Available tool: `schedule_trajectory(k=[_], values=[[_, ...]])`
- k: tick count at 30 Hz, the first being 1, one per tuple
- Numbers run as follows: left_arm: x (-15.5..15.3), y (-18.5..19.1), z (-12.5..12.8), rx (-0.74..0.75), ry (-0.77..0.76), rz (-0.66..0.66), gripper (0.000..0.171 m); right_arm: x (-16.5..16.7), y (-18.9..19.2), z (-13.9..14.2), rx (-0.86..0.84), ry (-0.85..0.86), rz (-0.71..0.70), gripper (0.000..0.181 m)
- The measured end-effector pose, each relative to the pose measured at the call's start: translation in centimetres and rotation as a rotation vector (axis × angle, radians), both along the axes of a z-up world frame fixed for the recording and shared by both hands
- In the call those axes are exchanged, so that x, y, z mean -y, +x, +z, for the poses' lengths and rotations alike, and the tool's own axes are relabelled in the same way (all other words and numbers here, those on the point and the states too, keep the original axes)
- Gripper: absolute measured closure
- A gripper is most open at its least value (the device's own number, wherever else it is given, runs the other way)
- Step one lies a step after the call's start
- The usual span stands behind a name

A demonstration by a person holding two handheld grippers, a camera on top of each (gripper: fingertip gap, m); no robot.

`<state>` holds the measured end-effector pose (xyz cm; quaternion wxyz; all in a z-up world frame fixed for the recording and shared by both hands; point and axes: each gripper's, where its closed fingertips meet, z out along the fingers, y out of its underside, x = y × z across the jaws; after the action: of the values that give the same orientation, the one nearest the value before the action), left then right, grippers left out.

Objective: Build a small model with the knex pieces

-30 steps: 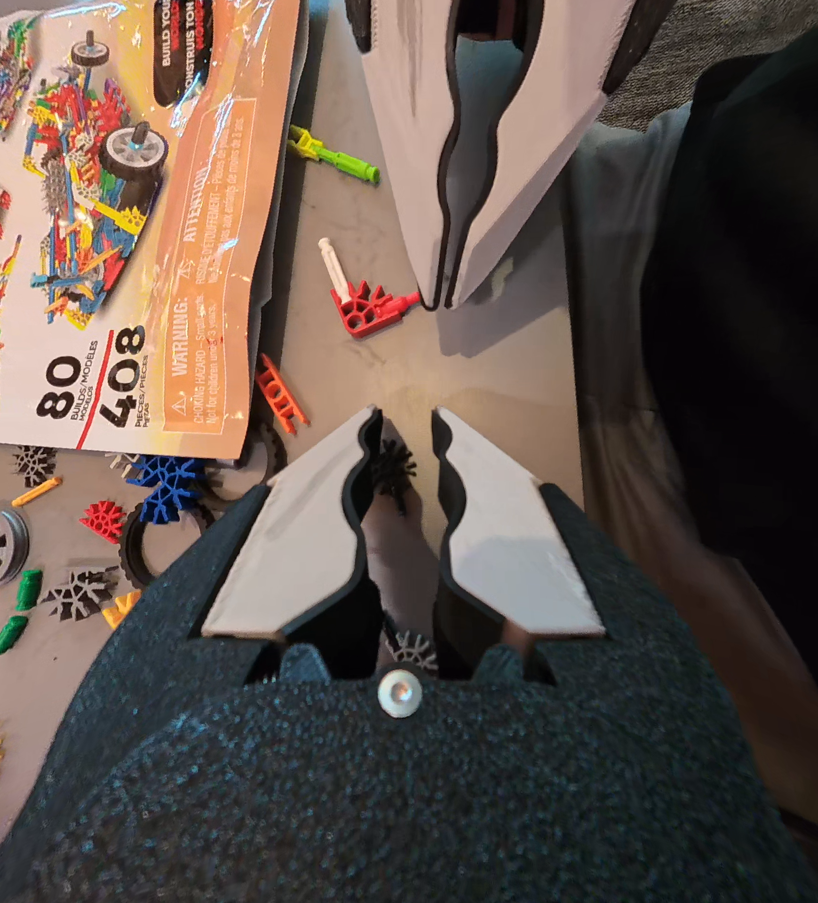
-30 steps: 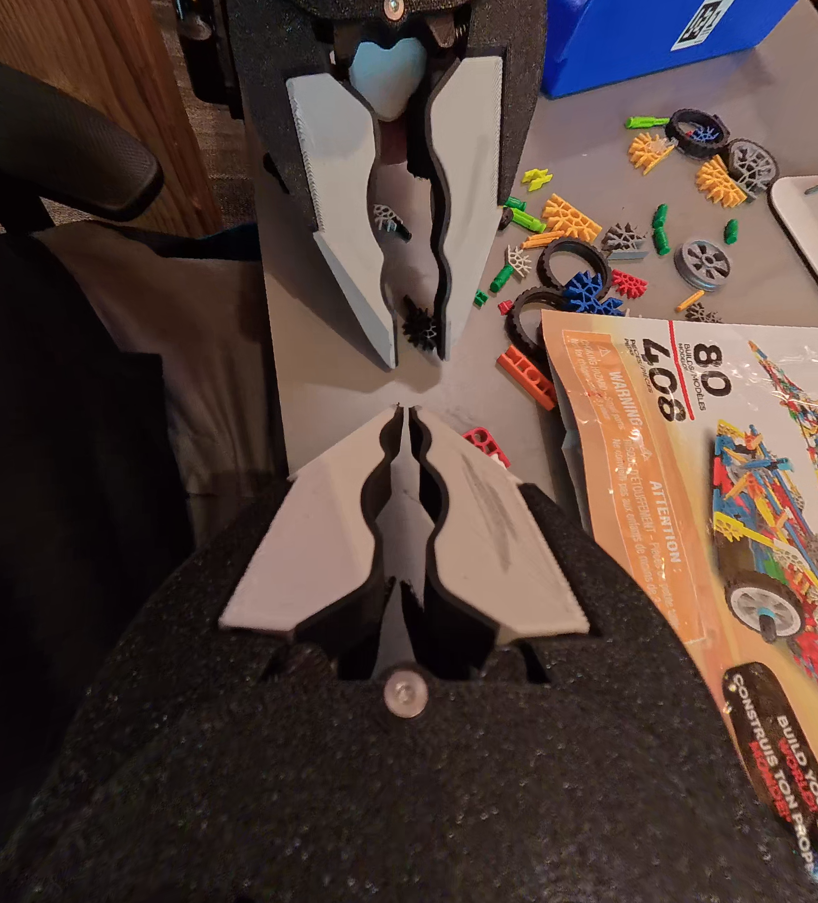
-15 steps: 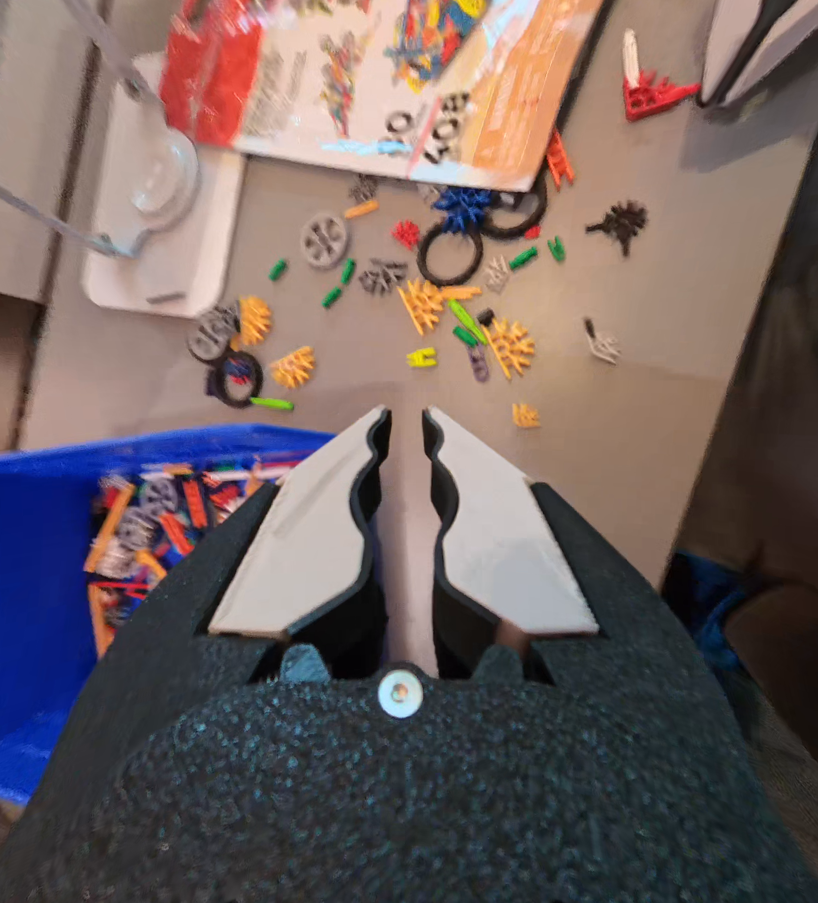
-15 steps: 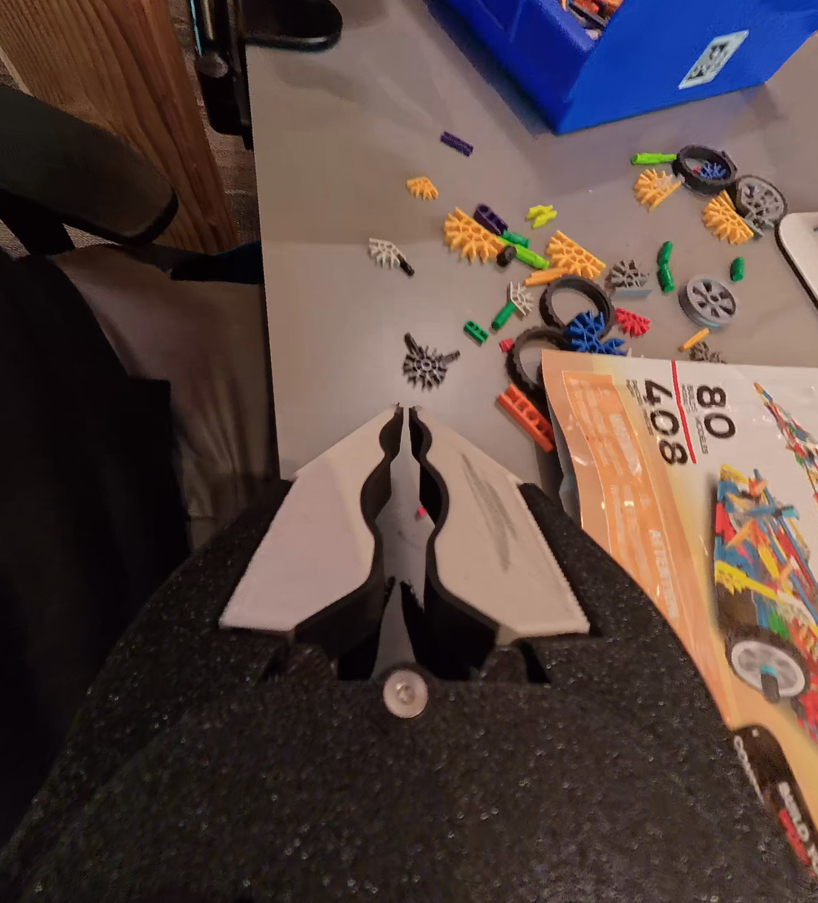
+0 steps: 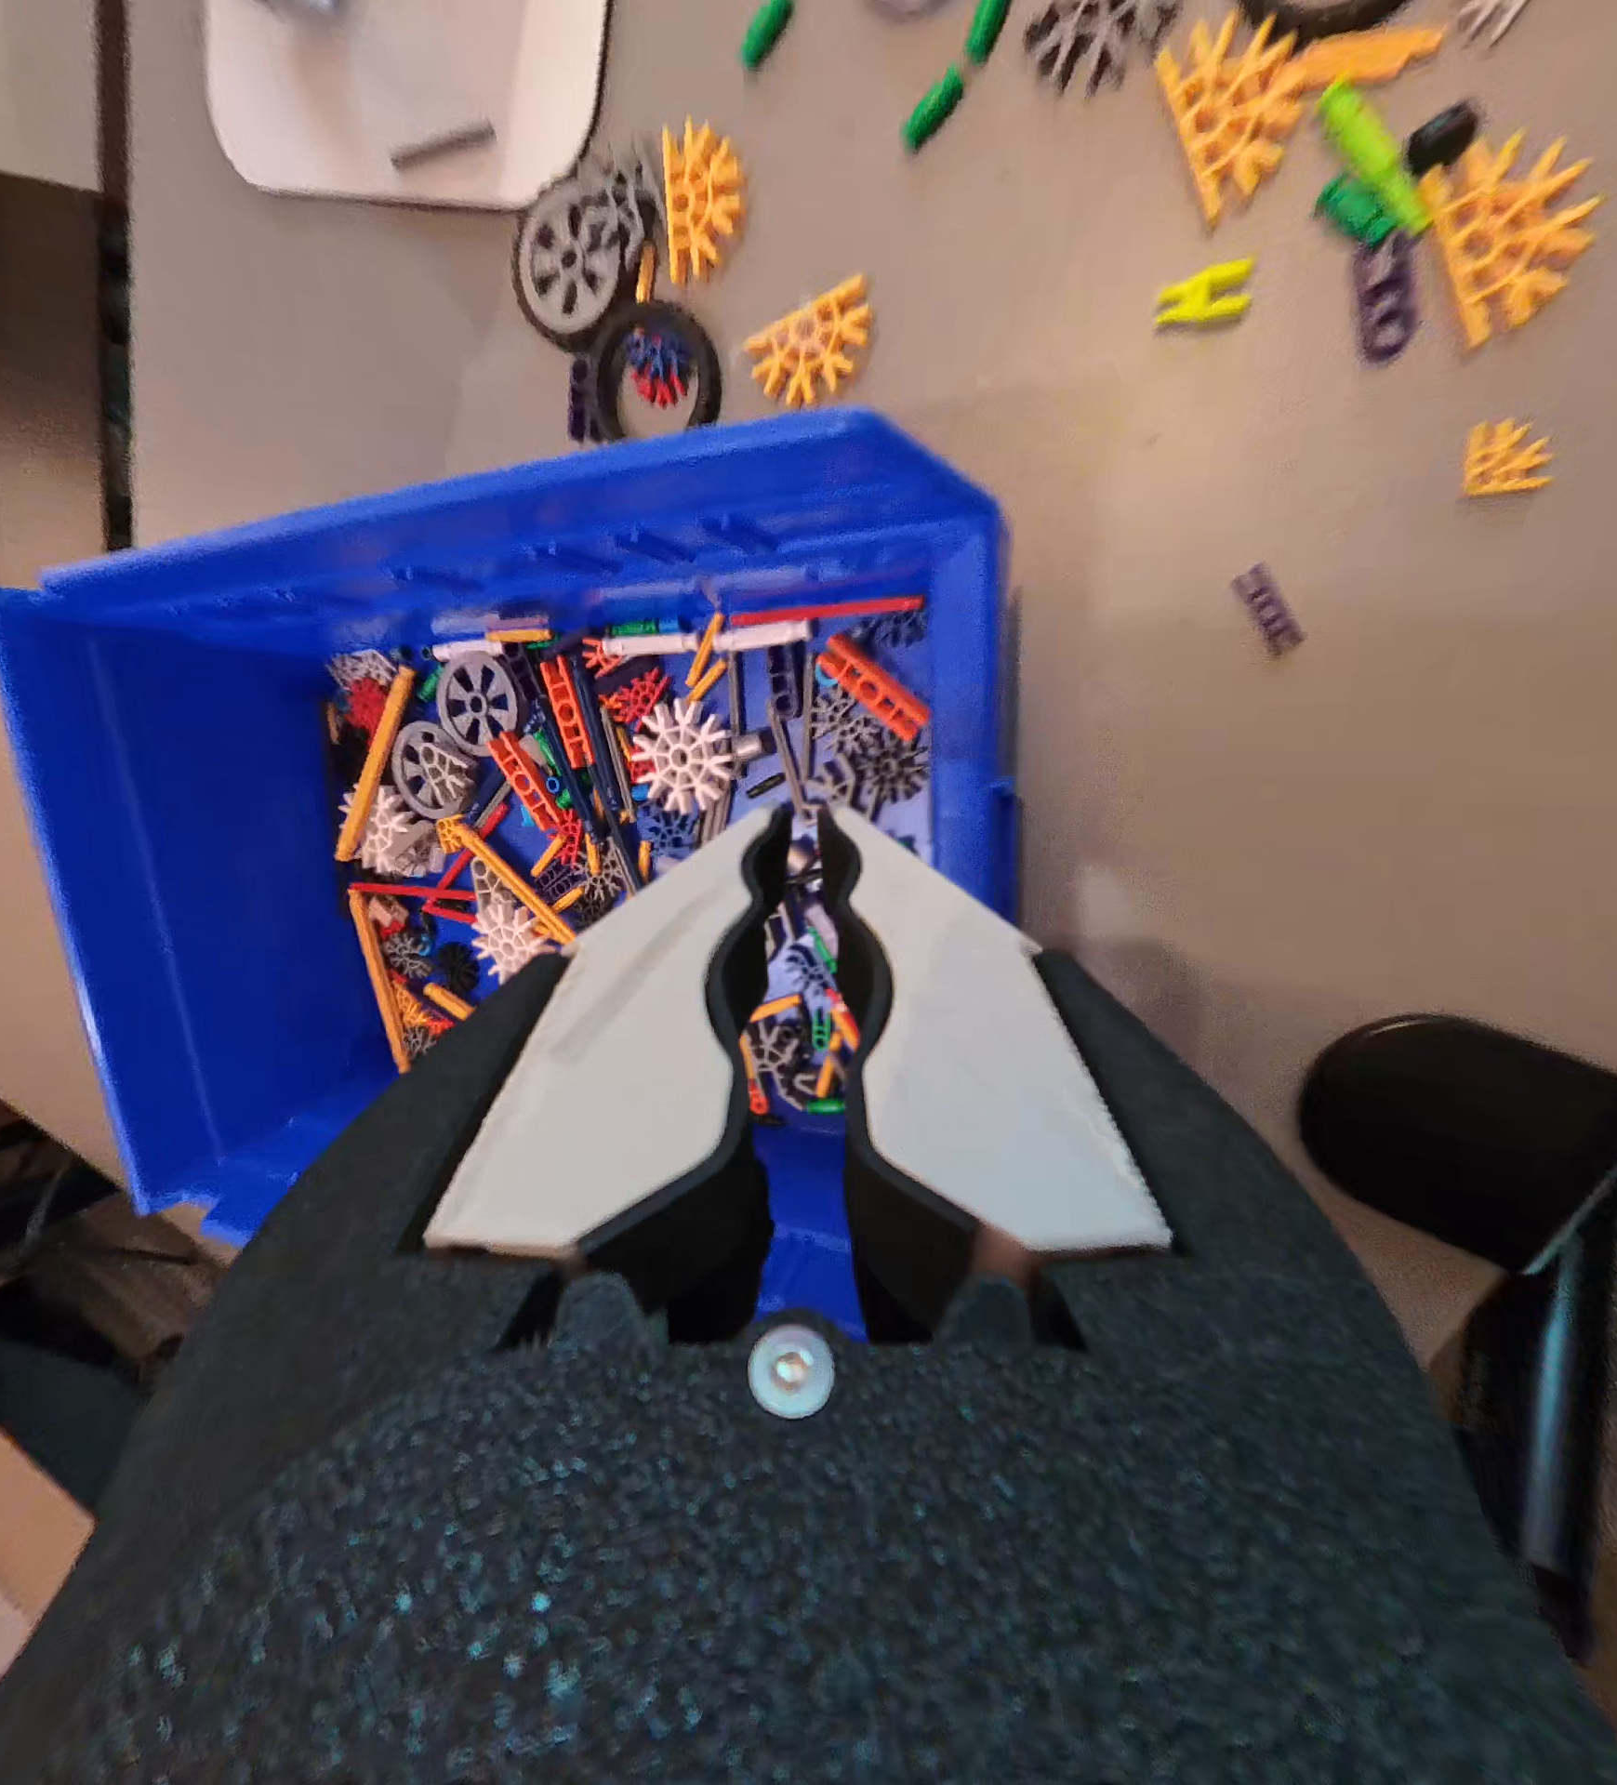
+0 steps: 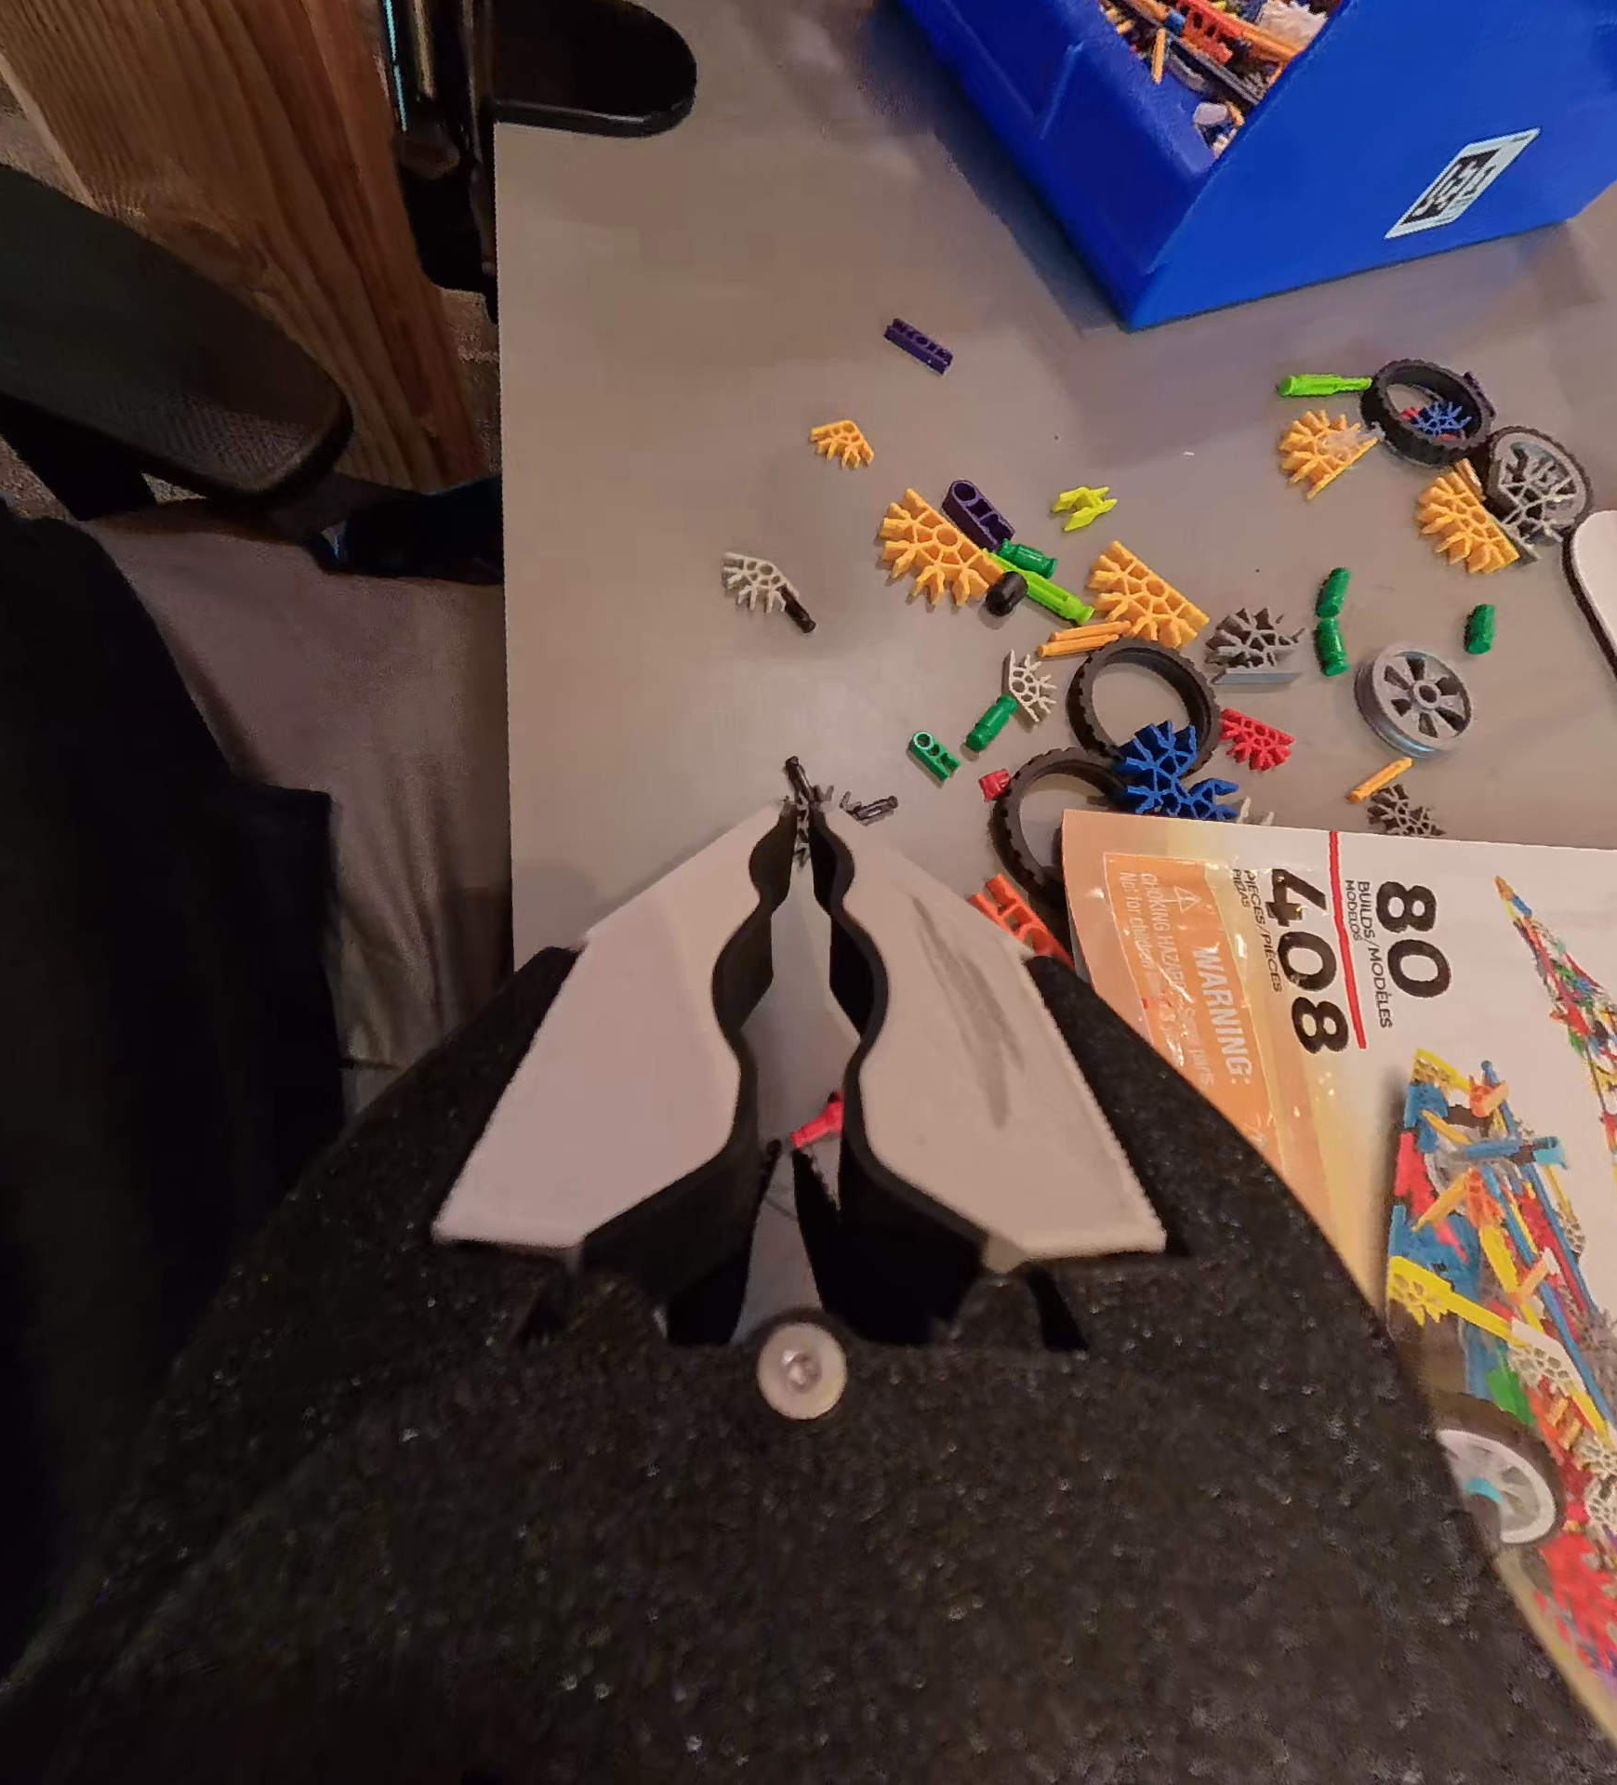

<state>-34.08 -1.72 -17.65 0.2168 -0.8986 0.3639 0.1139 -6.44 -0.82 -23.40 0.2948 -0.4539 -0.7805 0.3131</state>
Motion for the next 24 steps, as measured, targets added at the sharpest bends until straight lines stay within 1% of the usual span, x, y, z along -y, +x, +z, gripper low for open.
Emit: schedule_trajectory(k=[3, 6, 8, 11, 16, 21, 24], values=[[-0.8, -1.4, -2.7, 0.024, -0.105, -0.078, 0.171, 0.0, 0.2, -0.1, 0.002, -0.026, -0.010, 0.180], [-1.7, -2.5, -5.1, 0.014, -0.167, -0.109, 0.171, -0.3, 0.5, -0.2, 0.013, -0.034, -0.018, 0.180], [-2.0, -2.7, -6.3, 0.019, -0.192, -0.131, 0.171, -0.5, 0.5, -0.2, 0.016, -0.037, -0.026, 0.180], [-2.3, -3.3, -7.8, -0.013, -0.223, -0.154, 0.171, -0.7, 0.5, 0.0, 0.009, -0.051, -0.029, 0.180], [-2.6, -3.7, -8.8, 0.002, -0.239, -0.161, 0.171, -1.0, 0.3, 0.2, 0.001, -0.058, -0.030, 0.180], [-2.6, -4.5, -8.8, -0.006, -0.256, -0.165, 0.170, -1.3, 0.3, 0.2, -0.003, -0.067, -0.034, 0.180], [-2.6, -4.5, -8.9, 0.039, -0.269, -0.162, 0.170, -1.4, 0.3, 0.2, -0.006, -0.075, -0.036, 0.180]])
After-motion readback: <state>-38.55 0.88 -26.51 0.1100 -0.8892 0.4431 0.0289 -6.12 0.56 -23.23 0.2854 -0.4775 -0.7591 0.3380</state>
